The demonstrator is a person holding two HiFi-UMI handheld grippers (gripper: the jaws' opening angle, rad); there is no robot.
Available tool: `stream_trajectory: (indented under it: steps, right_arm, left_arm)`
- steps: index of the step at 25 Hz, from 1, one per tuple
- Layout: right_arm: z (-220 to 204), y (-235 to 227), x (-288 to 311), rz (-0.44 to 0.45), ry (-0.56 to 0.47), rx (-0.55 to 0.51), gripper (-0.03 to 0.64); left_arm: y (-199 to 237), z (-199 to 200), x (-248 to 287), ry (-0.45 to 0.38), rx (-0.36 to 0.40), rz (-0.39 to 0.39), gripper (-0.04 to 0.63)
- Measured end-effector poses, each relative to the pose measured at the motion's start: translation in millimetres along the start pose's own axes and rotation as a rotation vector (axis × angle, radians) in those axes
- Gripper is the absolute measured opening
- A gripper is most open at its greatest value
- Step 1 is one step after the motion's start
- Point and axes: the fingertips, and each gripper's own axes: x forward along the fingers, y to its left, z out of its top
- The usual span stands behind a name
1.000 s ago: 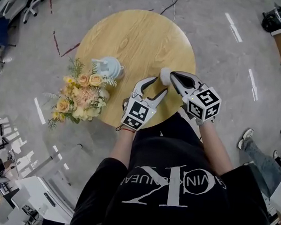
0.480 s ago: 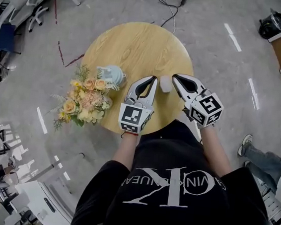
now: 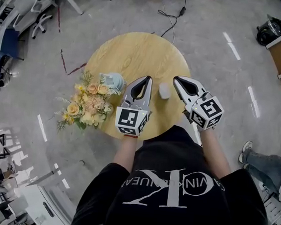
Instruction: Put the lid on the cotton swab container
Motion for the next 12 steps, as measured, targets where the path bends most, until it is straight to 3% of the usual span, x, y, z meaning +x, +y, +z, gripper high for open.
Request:
stream_trajectory:
  steps: [12]
  right_arm:
    - [32.4, -11.3, -9.6, -0.055, -0.095, -0.072, 0.015]
  left_arm:
    - [17.4, 27.7, -2.5, -0.068, 0.008, 0.063, 0.012]
